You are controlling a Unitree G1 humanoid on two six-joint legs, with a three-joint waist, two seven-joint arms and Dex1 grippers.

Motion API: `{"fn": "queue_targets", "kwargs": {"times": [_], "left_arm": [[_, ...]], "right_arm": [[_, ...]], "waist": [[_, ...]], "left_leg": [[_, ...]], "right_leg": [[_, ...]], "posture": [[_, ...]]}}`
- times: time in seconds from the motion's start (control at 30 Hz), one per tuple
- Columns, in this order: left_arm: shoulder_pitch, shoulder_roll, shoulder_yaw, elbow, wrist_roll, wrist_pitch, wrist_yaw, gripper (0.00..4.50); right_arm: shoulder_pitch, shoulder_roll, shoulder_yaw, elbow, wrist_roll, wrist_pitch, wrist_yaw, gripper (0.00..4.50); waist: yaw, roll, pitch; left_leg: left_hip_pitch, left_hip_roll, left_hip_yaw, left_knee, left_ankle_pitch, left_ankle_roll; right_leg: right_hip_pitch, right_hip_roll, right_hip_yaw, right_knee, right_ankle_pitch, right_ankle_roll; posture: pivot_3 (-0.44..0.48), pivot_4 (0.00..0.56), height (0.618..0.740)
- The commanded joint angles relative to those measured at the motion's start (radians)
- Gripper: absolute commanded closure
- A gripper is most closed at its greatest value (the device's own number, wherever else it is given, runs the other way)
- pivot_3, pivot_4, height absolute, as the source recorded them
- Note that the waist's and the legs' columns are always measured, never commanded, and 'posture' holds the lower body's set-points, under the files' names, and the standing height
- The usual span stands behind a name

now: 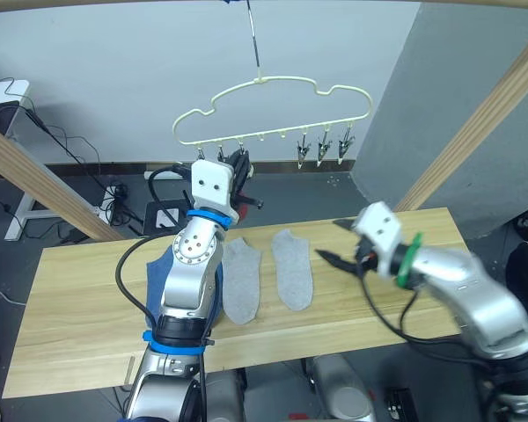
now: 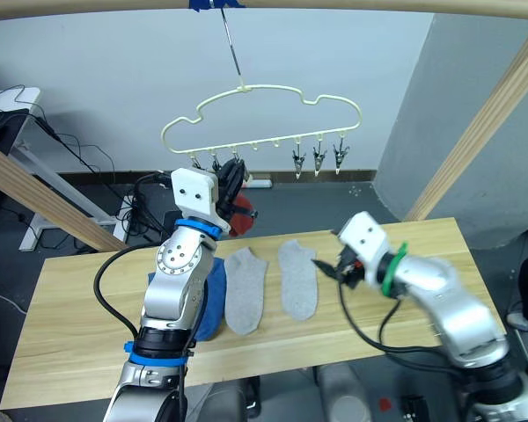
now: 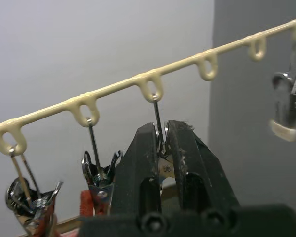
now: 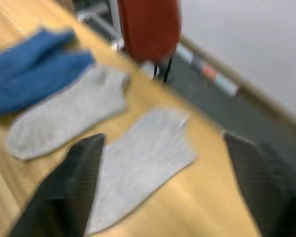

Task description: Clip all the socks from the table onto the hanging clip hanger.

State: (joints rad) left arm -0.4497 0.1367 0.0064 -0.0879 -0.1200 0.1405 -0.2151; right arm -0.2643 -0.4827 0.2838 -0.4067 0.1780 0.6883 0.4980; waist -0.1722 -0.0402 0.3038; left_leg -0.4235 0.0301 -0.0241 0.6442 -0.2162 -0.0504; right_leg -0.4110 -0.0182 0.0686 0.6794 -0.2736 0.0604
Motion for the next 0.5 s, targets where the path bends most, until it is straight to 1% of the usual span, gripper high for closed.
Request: {"fn": "queue_targets", "kwargs": {"times": [0.03,0.1,0.2,0.3,0.4,0.5], "left_arm": [[0.002,0.019,0.005,-0.077,-0.031,0.039,-0.030,4.47],[0.003,0.030,0.007,-0.091,-0.040,0.061,-0.042,4.47],[0.005,0.035,0.007,-0.102,-0.045,0.078,-0.048,4.47],[0.008,0.043,0.006,-0.118,-0.052,0.097,-0.056,4.47],[0.013,0.049,0.008,-0.133,-0.058,0.113,-0.062,4.47],[0.020,0.056,0.012,-0.147,-0.063,0.129,-0.072,4.47]], "right_arm": [[-0.013,0.134,0.063,0.139,-0.118,-0.066,-0.171,0.00],[-0.032,0.248,0.076,0.278,-0.165,-0.119,-0.264,0.00],[-0.054,0.332,0.067,0.393,-0.195,-0.175,-0.312,0.00],[-0.112,0.447,0.032,0.608,-0.197,-0.252,-0.379,0.00],[-0.149,0.491,0.004,0.735,-0.209,-0.309,-0.402,0.00],[-0.164,0.505,-0.009,0.814,-0.213,-0.336,-0.399,0.00]], "waist": [[0.000,0.000,0.000],[0.001,0.000,0.000],[0.002,0.000,0.000],[0.004,0.000,0.000],[0.006,0.000,0.000],[0.008,0.000,0.000]], "left_leg": [[0.000,-0.001,0.000,0.000,0.000,0.000],[0.000,0.000,0.000,0.000,0.000,0.000],[0.000,0.000,0.000,0.000,0.000,0.000],[-0.001,0.000,0.000,0.000,0.000,0.000],[-0.001,0.000,-0.001,-0.001,0.000,0.000],[-0.001,0.000,-0.001,-0.001,0.000,0.000]], "right_leg": [[0.000,0.000,0.000,0.000,0.000,0.000],[0.000,0.000,0.000,0.000,0.000,0.000],[0.000,0.000,0.000,0.000,0.000,0.000],[0.000,-0.001,0.000,-0.001,0.002,-0.003],[0.000,0.000,-0.001,-0.001,0.003,-0.004],[0.000,-0.001,-0.001,-0.001,0.003,-0.004]], "posture": [[-0.276,0.291,0.740],[-0.267,0.292,0.740],[-0.267,0.292,0.740],[-0.234,0.288,0.740],[-0.225,0.285,0.740],[-0.215,0.283,0.740]]}}
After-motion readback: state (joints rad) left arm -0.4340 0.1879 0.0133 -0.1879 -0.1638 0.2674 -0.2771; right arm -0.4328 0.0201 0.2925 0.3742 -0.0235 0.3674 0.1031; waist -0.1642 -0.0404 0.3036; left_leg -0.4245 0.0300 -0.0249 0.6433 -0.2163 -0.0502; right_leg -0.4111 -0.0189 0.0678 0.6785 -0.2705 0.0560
